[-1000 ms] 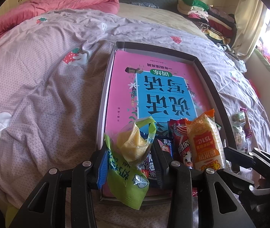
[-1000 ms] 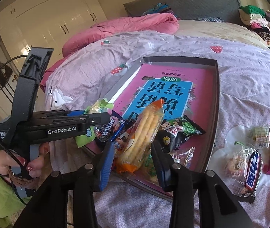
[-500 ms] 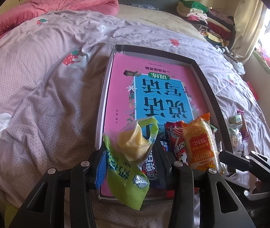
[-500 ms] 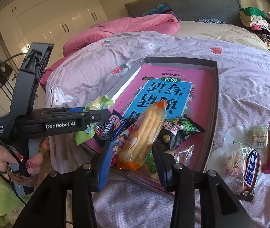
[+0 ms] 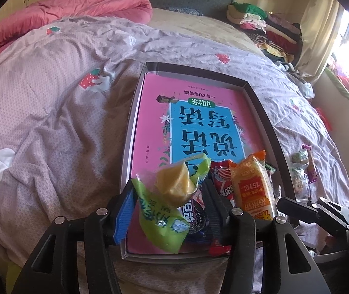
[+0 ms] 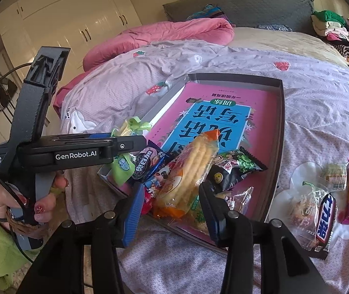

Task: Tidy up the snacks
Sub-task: 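Lower the green bag onto the tray and open the left tool while the right tool releases the corn-puff bag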

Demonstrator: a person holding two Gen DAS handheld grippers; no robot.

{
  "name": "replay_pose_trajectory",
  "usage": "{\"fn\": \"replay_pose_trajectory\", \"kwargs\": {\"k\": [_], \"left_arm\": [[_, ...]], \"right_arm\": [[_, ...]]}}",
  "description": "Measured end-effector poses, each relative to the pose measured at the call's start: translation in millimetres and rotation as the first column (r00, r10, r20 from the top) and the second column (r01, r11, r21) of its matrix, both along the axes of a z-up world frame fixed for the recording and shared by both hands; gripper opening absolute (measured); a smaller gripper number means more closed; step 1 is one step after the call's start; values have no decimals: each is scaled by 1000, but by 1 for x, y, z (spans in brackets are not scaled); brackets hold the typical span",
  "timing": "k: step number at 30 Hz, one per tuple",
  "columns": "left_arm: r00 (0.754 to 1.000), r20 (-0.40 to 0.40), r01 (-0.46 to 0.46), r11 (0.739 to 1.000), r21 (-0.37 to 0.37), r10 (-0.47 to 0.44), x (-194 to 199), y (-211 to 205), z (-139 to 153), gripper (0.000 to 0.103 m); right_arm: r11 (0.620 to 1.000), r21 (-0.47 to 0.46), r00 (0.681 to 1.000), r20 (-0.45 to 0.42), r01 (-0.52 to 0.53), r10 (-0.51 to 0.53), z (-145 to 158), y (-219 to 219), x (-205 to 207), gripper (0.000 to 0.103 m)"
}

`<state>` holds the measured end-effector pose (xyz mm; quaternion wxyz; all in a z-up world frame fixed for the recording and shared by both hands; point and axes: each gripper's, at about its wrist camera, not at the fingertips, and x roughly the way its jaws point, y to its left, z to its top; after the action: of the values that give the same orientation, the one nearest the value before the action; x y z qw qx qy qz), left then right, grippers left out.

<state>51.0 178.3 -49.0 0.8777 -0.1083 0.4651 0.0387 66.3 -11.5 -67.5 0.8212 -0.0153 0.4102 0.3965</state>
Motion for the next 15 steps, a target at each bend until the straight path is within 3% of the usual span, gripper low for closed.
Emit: {"fn": "replay_pose_trajectory", "kwargs": {"k": [15], "left_arm": [[998,61,23,1000,-11,-23,-6,-8,22,63]], "right_arm": [[999,11,999,25,44,-44,9,-10,1,55]]}}
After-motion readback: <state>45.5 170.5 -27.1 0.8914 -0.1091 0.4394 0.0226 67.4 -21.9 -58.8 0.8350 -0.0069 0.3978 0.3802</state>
